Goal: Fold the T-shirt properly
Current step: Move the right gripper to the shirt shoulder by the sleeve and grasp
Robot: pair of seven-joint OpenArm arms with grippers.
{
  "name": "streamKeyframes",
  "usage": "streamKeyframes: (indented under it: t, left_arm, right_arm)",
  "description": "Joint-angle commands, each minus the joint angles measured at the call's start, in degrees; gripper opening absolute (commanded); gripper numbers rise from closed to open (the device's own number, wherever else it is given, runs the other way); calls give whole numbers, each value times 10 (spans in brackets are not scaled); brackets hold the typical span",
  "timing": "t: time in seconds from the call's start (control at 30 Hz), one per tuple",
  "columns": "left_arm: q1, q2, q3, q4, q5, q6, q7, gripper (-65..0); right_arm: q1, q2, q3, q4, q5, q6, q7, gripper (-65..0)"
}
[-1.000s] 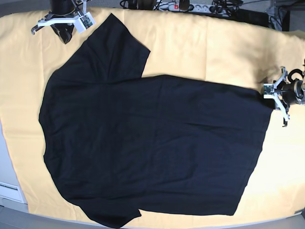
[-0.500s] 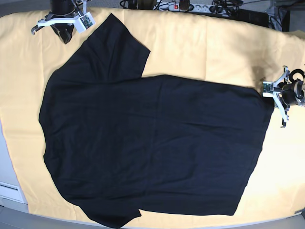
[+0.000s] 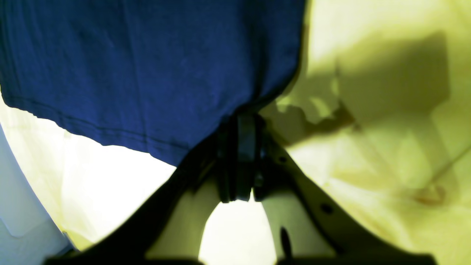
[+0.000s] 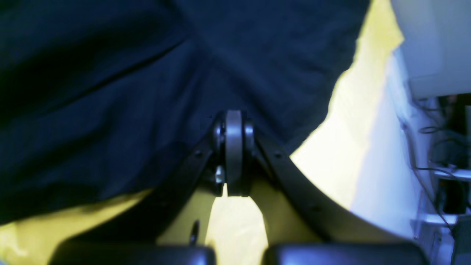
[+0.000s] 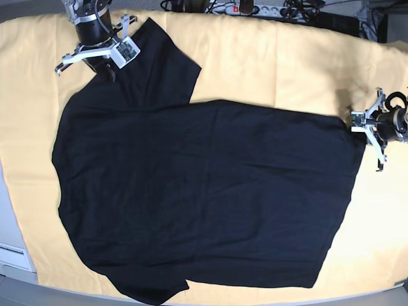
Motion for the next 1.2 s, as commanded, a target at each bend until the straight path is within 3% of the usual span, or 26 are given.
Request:
streamKeyframes:
  t: [0.0,0.1,0.17,0.4,0.57,0.83,1.1,1.17]
  left_arm:
    - [-9,-18,-7,3,-5,4,-4,-650]
    - [-9,-18,-7,3,-5,5,-4,-650]
    - [-9,-18,-7,3,-5,4,-4,-650]
    - [-9,-18,-7,3,-5,4,-4,-650]
    - [-9,-18,-7,3,-5,4,-4,-650]
    - [-9,-18,-7,3,-30,4,-4,-650]
    - [-9,-18,-7,3,-30,4,5,-650]
    - [-10,-18,-7,3,-30,5,4,-650]
  right_arm:
    - [1,4,14,9,2,-9,9,-574]
    - [8,13,61,9,41,-8,12,-404]
    - [10,25,99,9,65,-5,29,-357]
    - [58,73,174,-62,195,61,45,-359]
    - [106,72,174,-137,251,120,49,-359]
    - [161,72,174,-212,287,172,43,-359]
    - [162,72,174,-218,286,167,43,-370]
    - [162,72,174,-218,286,150,42,-370]
